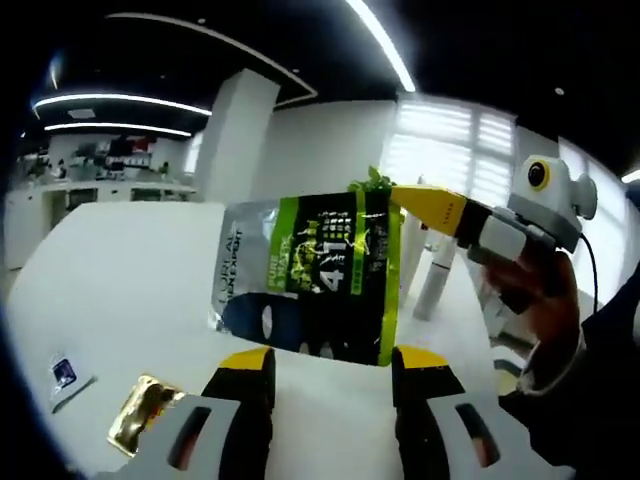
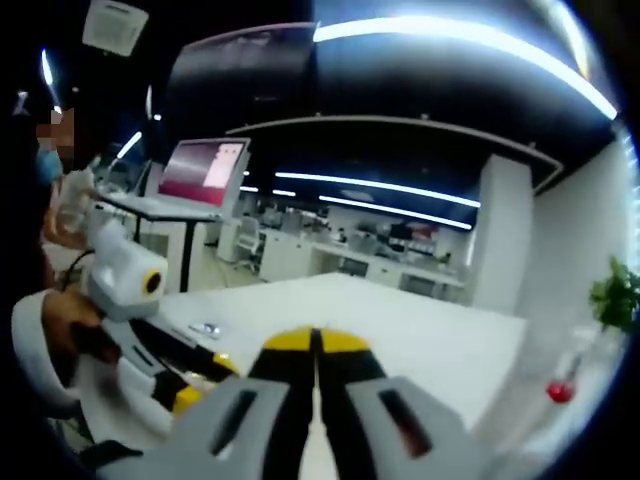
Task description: Arrange the skincare products in the storage area until every visible bottle or jar stands upright without overlapping.
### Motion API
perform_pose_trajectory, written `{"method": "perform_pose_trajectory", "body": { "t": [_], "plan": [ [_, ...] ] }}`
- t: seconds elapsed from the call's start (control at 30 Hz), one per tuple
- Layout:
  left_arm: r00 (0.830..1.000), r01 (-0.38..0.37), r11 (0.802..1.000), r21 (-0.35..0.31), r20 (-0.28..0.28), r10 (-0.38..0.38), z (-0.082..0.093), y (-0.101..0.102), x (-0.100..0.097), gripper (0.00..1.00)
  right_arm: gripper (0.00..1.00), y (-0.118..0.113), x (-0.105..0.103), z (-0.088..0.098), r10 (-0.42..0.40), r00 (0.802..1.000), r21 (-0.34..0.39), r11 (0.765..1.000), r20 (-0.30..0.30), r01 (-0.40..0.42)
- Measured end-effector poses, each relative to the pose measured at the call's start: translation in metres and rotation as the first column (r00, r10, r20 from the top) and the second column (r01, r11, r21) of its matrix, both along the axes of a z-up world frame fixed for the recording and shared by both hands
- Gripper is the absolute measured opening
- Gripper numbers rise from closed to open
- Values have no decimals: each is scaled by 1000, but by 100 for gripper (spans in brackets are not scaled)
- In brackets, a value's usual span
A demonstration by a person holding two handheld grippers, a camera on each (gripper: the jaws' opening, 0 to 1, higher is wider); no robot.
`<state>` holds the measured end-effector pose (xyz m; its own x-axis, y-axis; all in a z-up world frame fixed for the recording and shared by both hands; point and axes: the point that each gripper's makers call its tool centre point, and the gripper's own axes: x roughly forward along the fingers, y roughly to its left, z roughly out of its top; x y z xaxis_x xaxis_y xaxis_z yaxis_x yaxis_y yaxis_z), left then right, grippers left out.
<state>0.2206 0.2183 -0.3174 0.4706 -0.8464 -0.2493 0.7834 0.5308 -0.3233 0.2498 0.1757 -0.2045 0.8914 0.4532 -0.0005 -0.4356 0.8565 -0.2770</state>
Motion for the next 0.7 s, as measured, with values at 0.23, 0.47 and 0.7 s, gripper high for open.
{"method": "perform_pose_trajectory", "body": {
  "t": [0.23,0.47,0.7],
  "plan": [
    [995,80,996,-30,-55,-81,-2,-20,-19,47,0,-7,-6,13,-10,1000,-6,1000,29,10],
    [959,205,963,-174,-161,-233,7,-54,-50,47,0,-13,-7,17,-15,999,-11,1000,33,15],
    [956,210,959,-189,-166,-242,5,-58,-42,47,0,-17,-10,20,-22,999,-22,999,46,23]
  ]
}}
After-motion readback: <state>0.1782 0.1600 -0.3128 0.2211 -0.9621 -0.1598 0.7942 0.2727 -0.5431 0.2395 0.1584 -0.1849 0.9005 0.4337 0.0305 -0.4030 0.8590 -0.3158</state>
